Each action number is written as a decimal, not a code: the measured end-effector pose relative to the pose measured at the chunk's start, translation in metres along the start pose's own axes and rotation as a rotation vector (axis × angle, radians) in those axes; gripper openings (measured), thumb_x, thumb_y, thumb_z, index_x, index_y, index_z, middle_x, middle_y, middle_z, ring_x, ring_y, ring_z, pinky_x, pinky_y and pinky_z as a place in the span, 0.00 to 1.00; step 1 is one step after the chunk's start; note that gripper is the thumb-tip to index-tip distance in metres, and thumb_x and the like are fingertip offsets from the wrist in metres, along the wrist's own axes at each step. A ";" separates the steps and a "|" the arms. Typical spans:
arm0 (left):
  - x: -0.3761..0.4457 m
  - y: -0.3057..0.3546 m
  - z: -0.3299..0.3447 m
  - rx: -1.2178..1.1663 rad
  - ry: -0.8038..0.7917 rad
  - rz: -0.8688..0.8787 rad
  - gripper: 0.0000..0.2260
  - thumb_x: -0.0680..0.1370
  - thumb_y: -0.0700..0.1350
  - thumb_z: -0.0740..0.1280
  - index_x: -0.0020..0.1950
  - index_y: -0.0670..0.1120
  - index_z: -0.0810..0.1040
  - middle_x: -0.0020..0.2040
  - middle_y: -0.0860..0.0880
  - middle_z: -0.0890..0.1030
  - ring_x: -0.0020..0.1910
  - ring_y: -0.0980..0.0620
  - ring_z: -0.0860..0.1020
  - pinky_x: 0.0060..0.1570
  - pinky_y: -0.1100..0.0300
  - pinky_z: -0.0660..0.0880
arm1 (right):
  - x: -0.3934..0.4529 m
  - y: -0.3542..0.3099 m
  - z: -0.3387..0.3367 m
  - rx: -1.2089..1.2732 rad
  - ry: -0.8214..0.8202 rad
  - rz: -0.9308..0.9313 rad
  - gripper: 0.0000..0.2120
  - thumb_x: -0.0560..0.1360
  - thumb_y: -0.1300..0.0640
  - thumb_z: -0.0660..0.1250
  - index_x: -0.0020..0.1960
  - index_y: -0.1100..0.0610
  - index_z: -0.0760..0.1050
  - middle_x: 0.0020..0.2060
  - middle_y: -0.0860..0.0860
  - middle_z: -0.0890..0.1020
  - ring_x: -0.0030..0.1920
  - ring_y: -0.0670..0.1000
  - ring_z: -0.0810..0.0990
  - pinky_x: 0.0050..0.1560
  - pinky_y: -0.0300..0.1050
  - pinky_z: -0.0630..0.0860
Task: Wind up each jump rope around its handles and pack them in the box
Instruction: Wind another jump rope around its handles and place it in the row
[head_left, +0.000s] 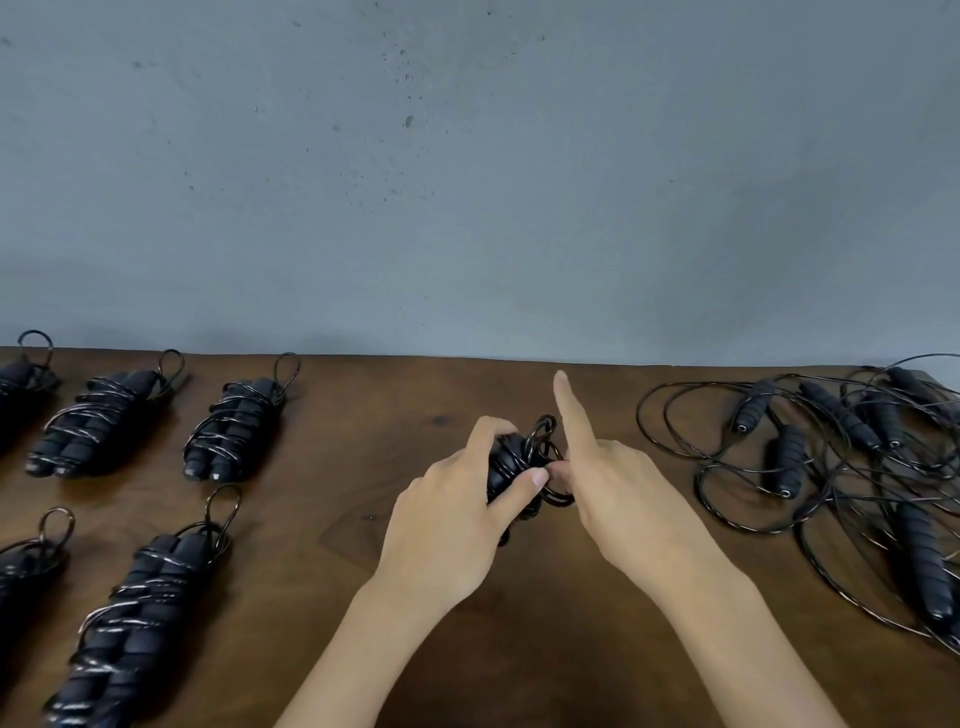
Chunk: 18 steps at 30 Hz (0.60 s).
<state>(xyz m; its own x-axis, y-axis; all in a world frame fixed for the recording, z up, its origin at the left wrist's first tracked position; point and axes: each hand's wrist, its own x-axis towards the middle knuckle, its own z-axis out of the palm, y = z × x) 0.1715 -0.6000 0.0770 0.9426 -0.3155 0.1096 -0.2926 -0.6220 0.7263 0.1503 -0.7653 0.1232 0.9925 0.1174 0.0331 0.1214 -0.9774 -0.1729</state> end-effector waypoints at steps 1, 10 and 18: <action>0.000 0.000 -0.001 0.012 -0.027 0.010 0.12 0.82 0.66 0.60 0.63 0.65 0.65 0.44 0.59 0.80 0.42 0.55 0.79 0.43 0.55 0.75 | -0.001 0.000 -0.002 0.021 0.002 -0.011 0.48 0.82 0.62 0.61 0.76 0.50 0.21 0.50 0.40 0.80 0.47 0.44 0.76 0.45 0.36 0.67; -0.001 -0.007 -0.010 -0.015 -0.127 0.058 0.10 0.81 0.66 0.61 0.58 0.64 0.67 0.36 0.55 0.77 0.36 0.55 0.76 0.38 0.56 0.72 | 0.009 0.011 -0.008 0.088 -0.044 -0.035 0.37 0.84 0.55 0.62 0.83 0.44 0.42 0.51 0.41 0.84 0.47 0.48 0.78 0.48 0.50 0.78; 0.000 -0.017 -0.008 -0.270 -0.068 -0.036 0.21 0.76 0.73 0.59 0.58 0.60 0.71 0.42 0.50 0.85 0.41 0.49 0.83 0.49 0.42 0.79 | -0.003 0.011 0.012 0.633 0.073 0.072 0.27 0.84 0.54 0.63 0.79 0.42 0.60 0.44 0.41 0.82 0.51 0.40 0.80 0.52 0.29 0.69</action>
<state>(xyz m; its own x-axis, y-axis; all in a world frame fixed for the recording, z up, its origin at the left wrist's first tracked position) 0.1779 -0.5838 0.0705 0.9359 -0.3498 0.0417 -0.1974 -0.4226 0.8845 0.1486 -0.7743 0.1089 0.9978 0.0215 0.0632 0.0607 -0.6869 -0.7242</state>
